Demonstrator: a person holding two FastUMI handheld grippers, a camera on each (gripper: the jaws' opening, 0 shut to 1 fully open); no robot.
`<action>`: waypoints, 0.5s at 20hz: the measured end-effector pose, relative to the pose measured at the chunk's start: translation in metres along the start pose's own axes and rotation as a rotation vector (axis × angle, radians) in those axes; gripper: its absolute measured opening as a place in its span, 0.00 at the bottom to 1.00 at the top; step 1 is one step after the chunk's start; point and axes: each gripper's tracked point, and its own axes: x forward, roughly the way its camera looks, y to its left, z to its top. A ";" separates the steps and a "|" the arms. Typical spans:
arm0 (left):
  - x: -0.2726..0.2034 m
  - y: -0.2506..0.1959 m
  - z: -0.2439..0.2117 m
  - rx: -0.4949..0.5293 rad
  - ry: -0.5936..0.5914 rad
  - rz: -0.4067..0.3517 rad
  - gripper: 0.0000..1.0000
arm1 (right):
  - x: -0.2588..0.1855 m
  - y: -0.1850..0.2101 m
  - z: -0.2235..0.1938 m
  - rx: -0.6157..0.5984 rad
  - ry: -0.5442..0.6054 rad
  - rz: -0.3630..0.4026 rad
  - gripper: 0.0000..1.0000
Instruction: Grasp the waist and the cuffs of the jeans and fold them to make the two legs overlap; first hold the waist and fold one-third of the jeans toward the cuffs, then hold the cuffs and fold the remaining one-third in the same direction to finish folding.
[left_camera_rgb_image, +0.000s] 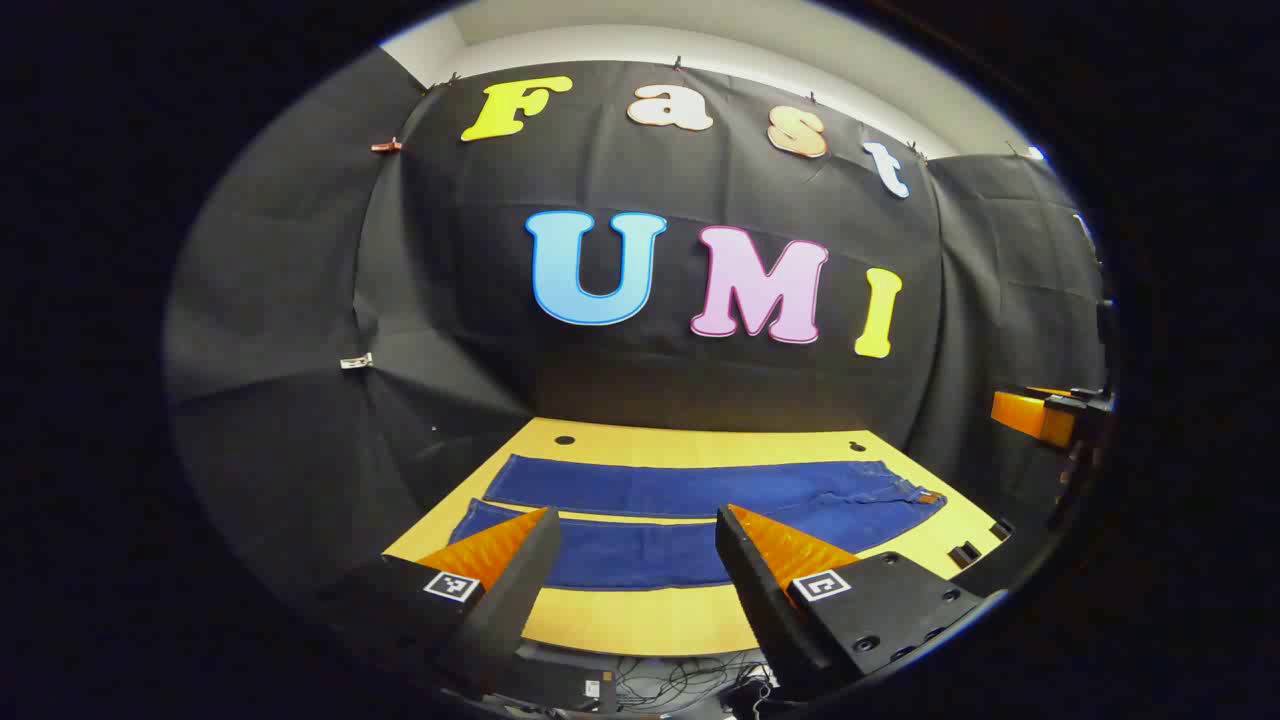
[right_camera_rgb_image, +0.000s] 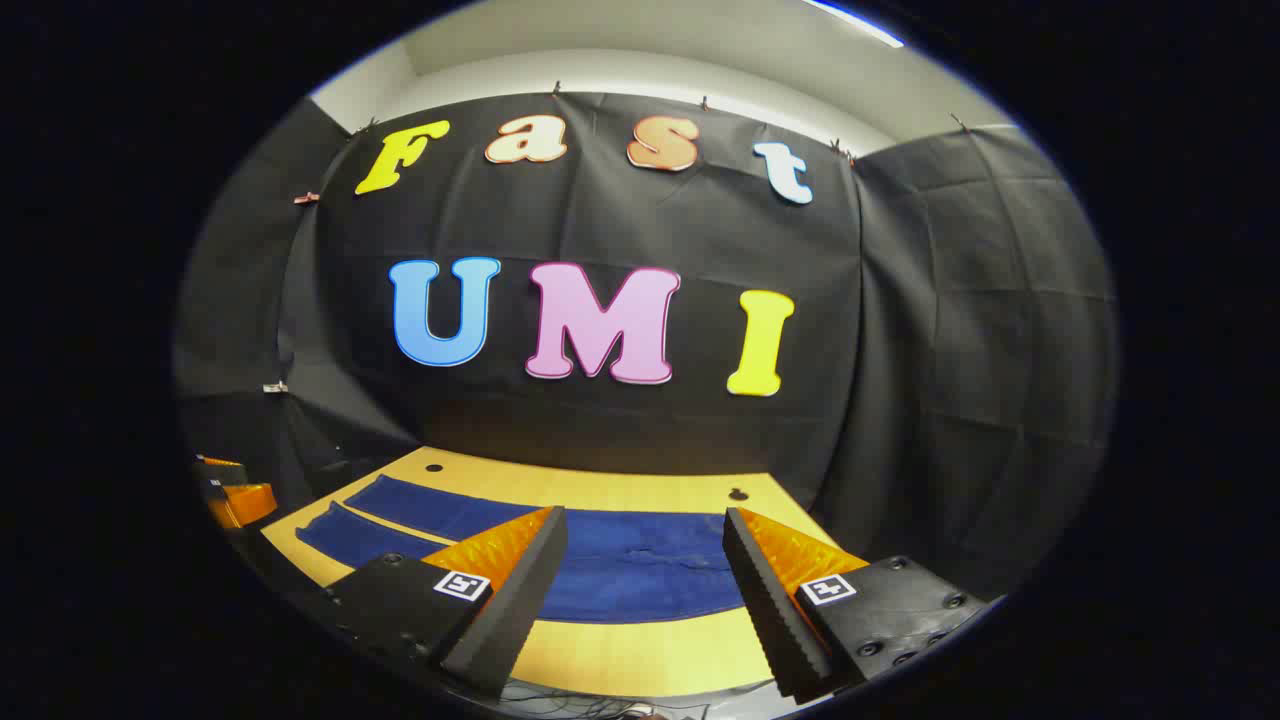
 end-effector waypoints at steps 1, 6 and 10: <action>-0.001 0.001 0.004 0.012 -0.015 -0.001 0.98 | 0.004 0.002 0.001 0.000 -0.005 0.007 0.96; 0.006 0.010 -0.015 0.041 0.032 0.015 0.98 | 0.012 -0.010 -0.001 -0.021 -0.014 -0.002 0.96; 0.000 0.001 -0.025 -0.006 0.048 0.002 0.98 | 0.010 -0.014 -0.004 0.010 0.000 -0.013 0.96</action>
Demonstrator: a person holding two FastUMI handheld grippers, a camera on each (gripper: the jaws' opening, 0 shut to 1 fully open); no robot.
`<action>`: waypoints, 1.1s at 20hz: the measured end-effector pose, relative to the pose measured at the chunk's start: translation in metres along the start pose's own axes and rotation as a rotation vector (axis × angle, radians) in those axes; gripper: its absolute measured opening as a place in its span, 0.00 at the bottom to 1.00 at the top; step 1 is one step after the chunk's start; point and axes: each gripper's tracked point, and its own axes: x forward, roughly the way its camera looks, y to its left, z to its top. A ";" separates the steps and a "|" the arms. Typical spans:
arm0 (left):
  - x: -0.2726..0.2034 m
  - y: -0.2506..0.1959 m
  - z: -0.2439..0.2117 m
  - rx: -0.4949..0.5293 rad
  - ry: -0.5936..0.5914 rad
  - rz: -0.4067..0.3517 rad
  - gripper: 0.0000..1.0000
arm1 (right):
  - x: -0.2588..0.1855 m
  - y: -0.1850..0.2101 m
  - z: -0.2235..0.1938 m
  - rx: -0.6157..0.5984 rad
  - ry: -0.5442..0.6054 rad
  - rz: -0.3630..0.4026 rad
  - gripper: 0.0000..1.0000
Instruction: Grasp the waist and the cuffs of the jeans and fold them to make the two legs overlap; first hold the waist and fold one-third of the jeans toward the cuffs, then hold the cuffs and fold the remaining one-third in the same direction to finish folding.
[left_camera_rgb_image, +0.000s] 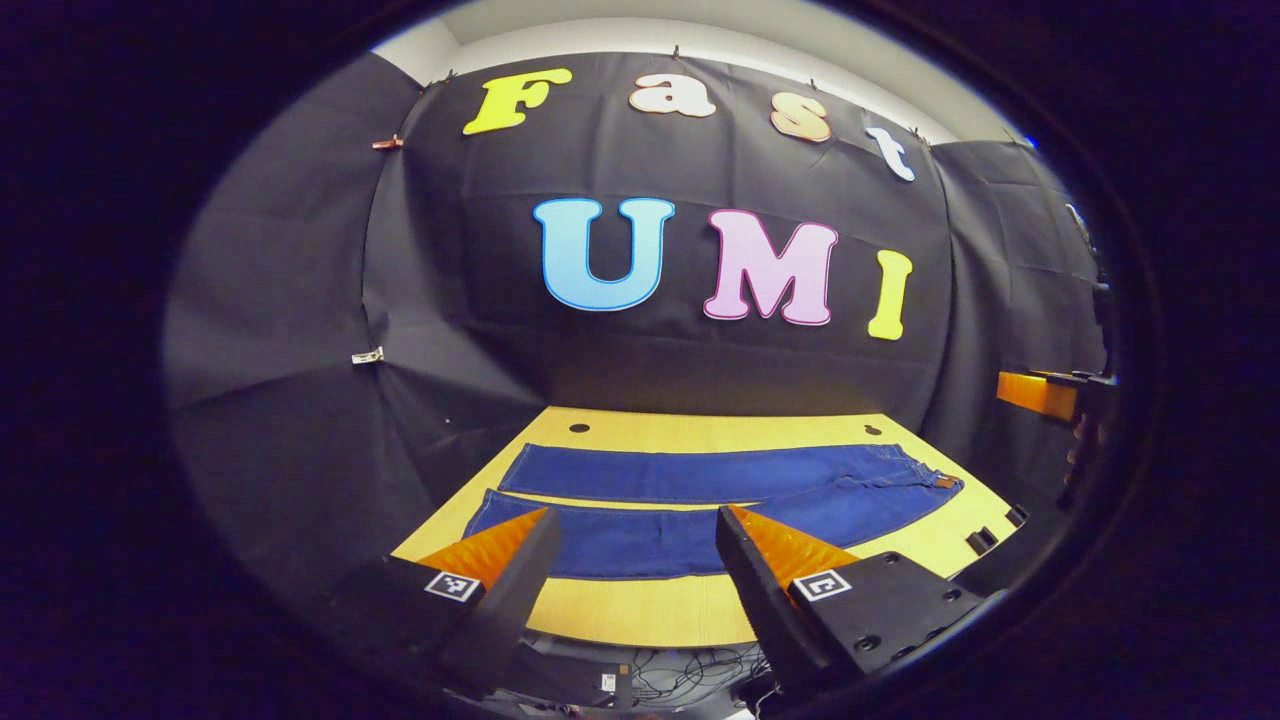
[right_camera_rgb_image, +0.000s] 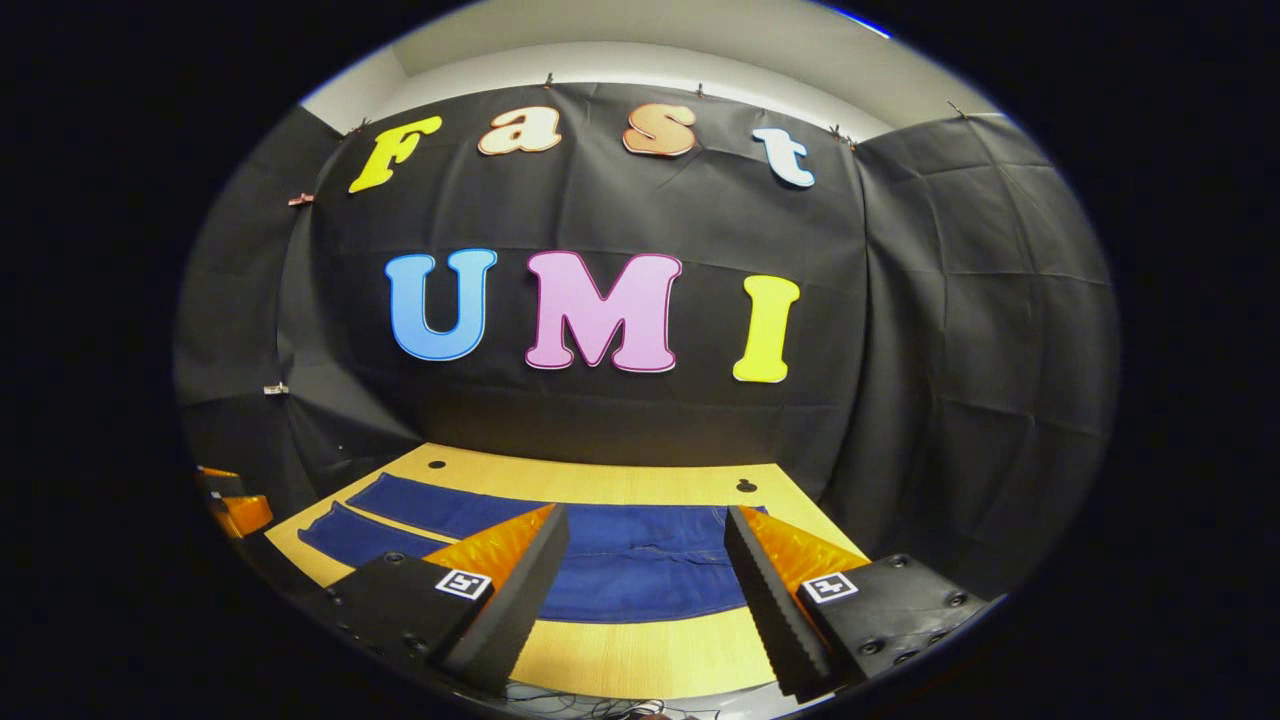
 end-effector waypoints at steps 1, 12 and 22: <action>-0.002 -0.001 -0.001 0.004 0.000 -0.005 0.98 | -0.003 0.000 0.000 0.001 -0.002 -0.002 0.96; -0.006 0.011 0.003 0.060 -0.027 -0.012 0.98 | -0.016 0.002 -0.003 -0.028 -0.002 -0.011 0.96; 0.024 0.088 0.008 0.258 -0.032 0.060 0.98 | 0.001 -0.006 0.003 -0.059 -0.015 -0.032 0.96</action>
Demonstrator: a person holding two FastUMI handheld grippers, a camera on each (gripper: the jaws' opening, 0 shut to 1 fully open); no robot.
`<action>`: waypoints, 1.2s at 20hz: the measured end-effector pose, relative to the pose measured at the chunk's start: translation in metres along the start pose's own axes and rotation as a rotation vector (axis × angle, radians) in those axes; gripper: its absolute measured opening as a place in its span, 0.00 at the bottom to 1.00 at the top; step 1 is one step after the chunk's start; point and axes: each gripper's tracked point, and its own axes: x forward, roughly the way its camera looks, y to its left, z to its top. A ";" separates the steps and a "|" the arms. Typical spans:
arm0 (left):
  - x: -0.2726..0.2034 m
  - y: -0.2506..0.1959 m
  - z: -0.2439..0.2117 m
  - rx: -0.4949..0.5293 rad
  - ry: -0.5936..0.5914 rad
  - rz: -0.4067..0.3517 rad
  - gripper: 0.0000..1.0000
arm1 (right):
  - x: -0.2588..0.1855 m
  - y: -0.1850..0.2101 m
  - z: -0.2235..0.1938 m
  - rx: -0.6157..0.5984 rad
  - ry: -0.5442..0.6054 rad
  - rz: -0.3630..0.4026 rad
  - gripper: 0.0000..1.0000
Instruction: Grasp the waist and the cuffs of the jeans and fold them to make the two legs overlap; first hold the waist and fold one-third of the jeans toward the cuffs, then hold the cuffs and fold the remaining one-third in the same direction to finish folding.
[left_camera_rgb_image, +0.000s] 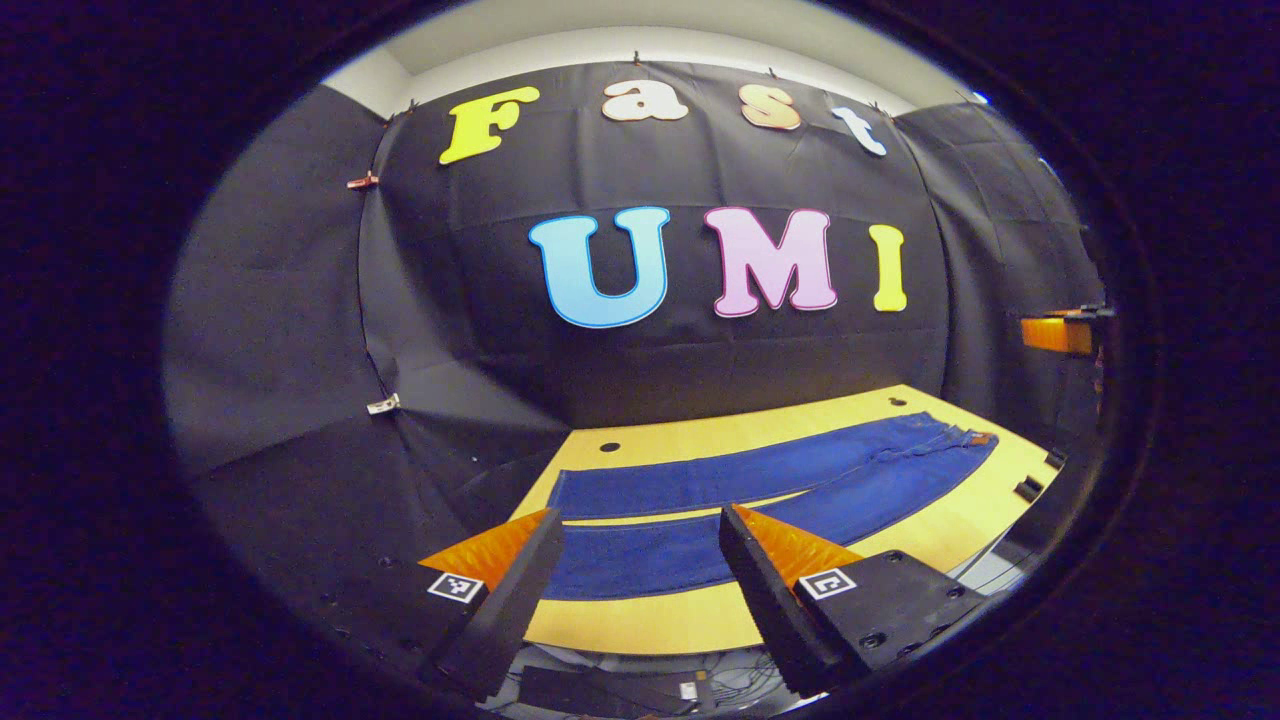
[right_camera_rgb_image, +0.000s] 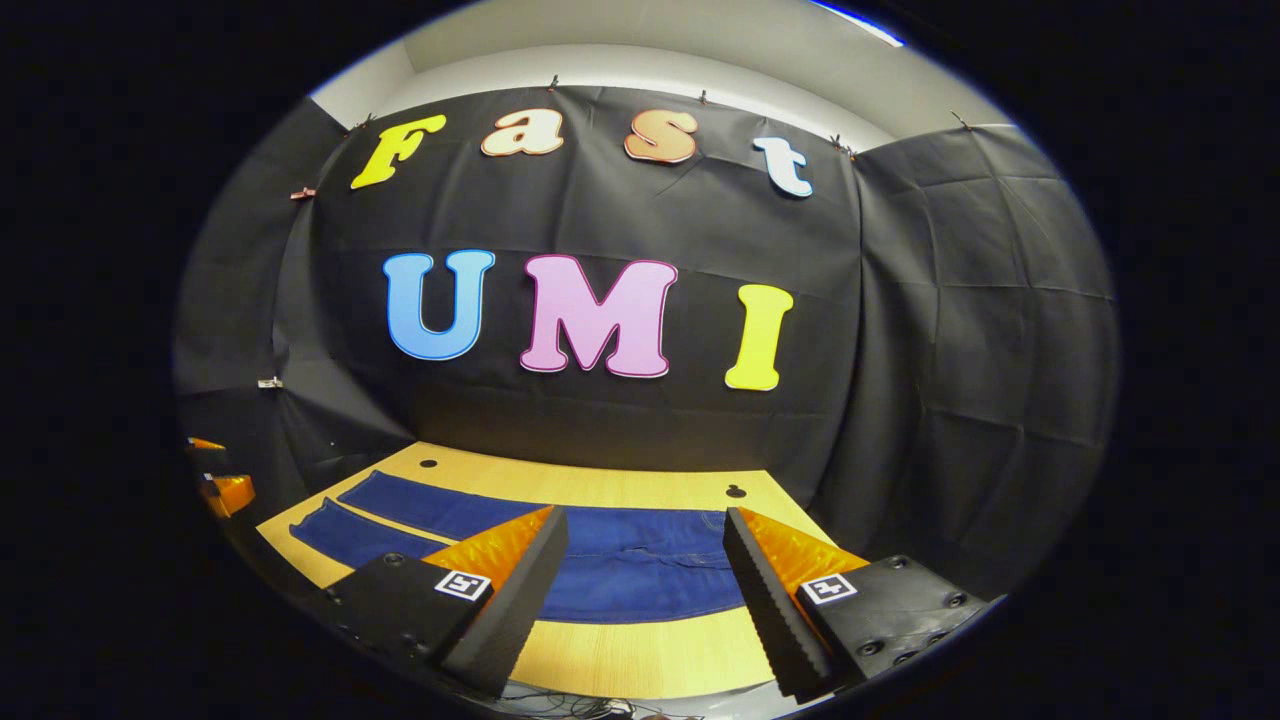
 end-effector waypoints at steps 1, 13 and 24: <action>0.008 0.012 -0.010 0.046 0.026 0.007 0.98 | 0.005 -0.003 -0.003 -0.011 0.013 -0.013 0.96; 0.111 0.078 -0.169 0.746 0.390 -0.228 0.98 | 0.076 -0.024 -0.037 -0.052 0.146 -0.059 0.96; 0.194 0.094 -0.241 1.086 0.567 -0.450 0.95 | 0.146 -0.041 -0.080 -0.073 0.277 -0.054 0.96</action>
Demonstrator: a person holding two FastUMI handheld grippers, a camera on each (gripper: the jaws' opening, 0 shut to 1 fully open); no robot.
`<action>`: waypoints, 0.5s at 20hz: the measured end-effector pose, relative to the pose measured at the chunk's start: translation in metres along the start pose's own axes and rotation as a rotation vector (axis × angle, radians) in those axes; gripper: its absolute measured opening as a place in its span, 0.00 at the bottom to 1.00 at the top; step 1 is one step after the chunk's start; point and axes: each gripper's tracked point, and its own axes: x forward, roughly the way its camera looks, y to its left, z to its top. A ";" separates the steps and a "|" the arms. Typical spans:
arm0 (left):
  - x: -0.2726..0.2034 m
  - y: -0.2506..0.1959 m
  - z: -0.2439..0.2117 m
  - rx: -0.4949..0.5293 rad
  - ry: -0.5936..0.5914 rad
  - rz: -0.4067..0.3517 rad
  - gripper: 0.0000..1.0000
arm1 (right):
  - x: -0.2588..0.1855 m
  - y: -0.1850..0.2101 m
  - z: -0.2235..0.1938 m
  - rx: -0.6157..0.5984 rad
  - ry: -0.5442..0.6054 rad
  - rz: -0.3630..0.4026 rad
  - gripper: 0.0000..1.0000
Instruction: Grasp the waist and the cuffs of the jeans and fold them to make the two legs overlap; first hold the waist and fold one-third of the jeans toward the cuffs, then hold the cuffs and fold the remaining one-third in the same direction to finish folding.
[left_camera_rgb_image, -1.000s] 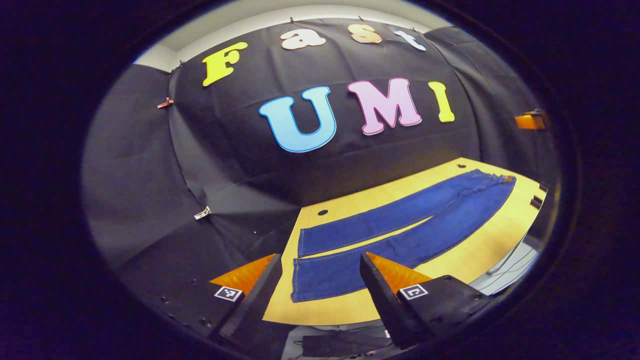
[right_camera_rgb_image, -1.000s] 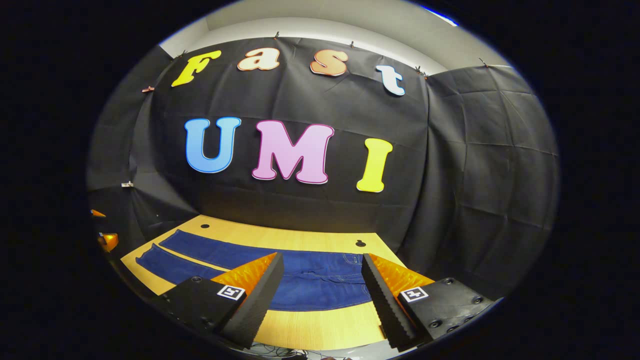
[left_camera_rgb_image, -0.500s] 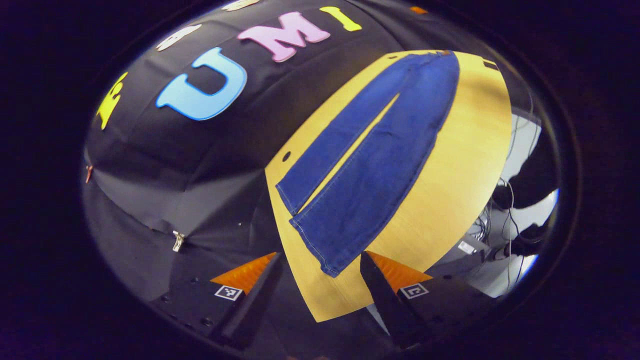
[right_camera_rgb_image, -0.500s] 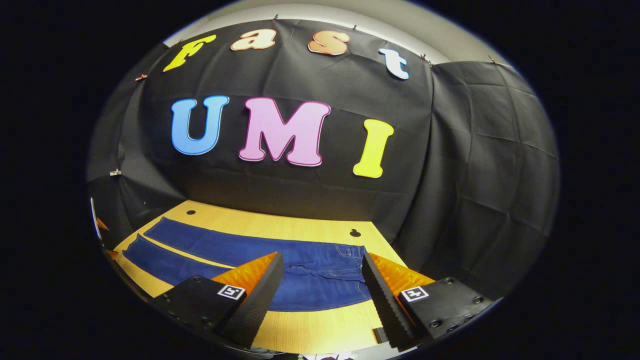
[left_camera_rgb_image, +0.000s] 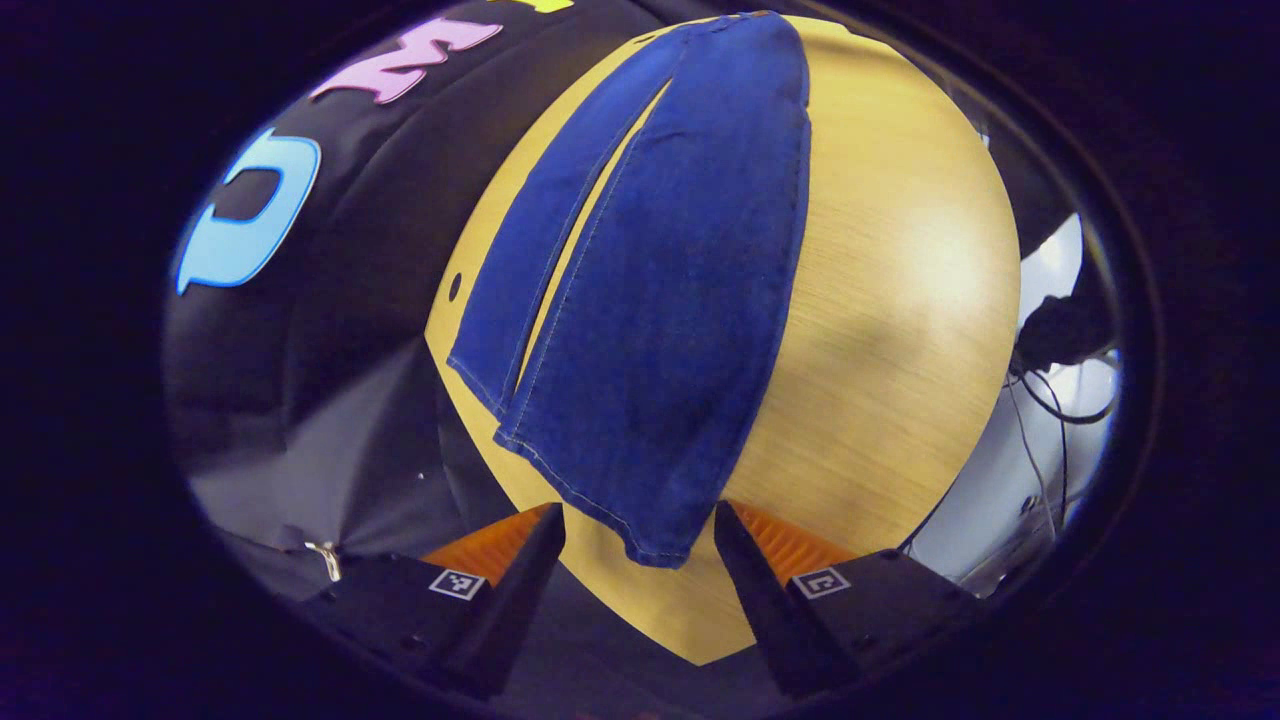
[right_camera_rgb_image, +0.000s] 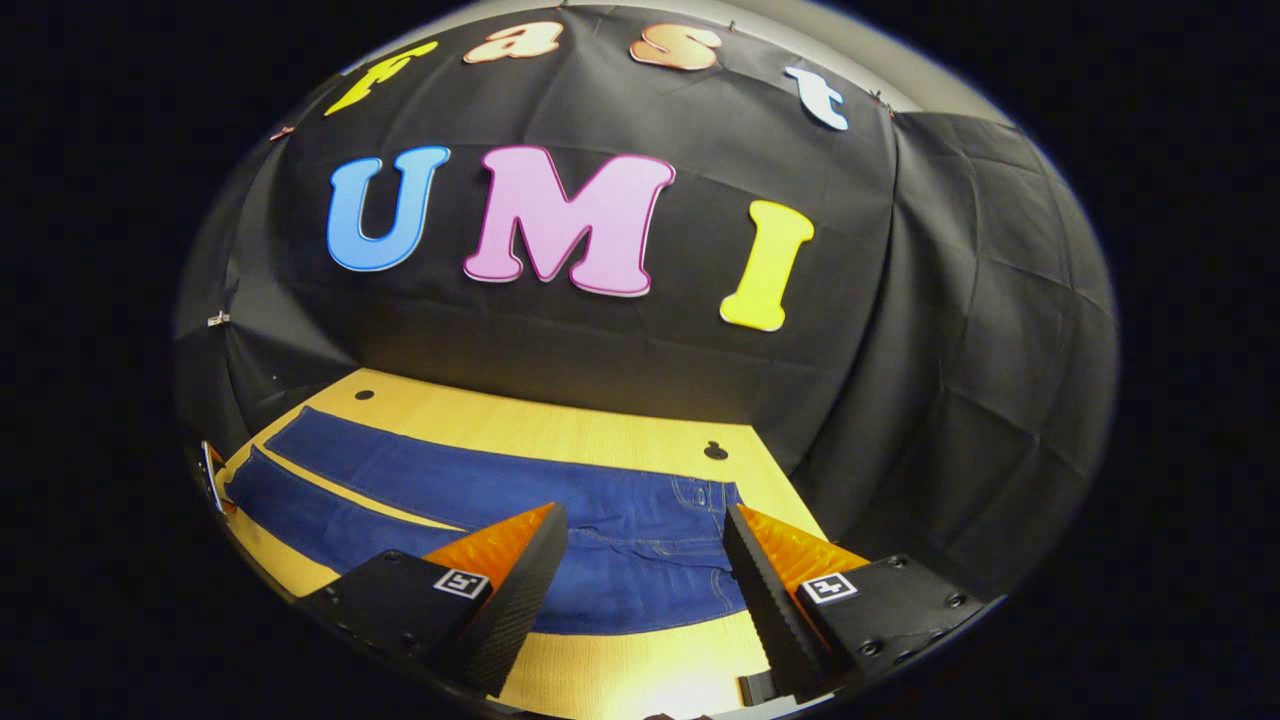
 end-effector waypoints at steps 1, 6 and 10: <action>0.004 -0.001 0.001 0.013 -0.004 -0.019 0.94 | 0.005 -0.008 -0.007 -0.010 0.015 -0.012 0.96; 0.015 -0.003 0.008 0.000 0.007 -0.068 0.60 | 0.025 -0.064 -0.035 -0.130 0.062 -0.081 0.96; 0.013 -0.012 0.015 -0.033 0.023 -0.157 0.18 | 0.042 -0.117 -0.066 -0.124 0.135 -0.125 0.97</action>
